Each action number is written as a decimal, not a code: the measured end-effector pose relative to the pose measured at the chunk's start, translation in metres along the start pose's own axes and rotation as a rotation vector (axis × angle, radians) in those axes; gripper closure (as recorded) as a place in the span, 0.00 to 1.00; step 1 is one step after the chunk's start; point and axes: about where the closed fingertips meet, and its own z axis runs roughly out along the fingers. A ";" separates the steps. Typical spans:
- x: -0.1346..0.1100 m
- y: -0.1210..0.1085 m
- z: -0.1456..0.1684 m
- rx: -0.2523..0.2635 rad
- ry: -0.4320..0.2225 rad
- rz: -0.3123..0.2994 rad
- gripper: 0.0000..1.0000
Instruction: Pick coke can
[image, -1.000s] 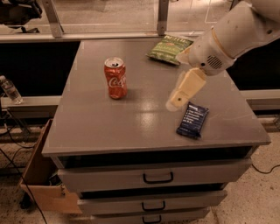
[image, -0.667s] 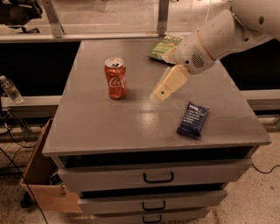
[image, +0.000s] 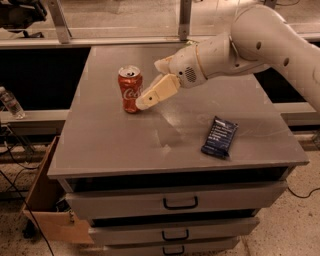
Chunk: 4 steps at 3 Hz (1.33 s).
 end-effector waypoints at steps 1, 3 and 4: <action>-0.021 -0.001 0.033 -0.024 -0.125 0.011 0.00; -0.018 -0.005 0.083 -0.053 -0.213 0.049 0.00; -0.004 -0.014 0.088 -0.053 -0.238 0.074 0.18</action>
Offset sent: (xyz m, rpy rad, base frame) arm 0.0258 0.0954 -0.0164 0.2739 -0.0004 0.0179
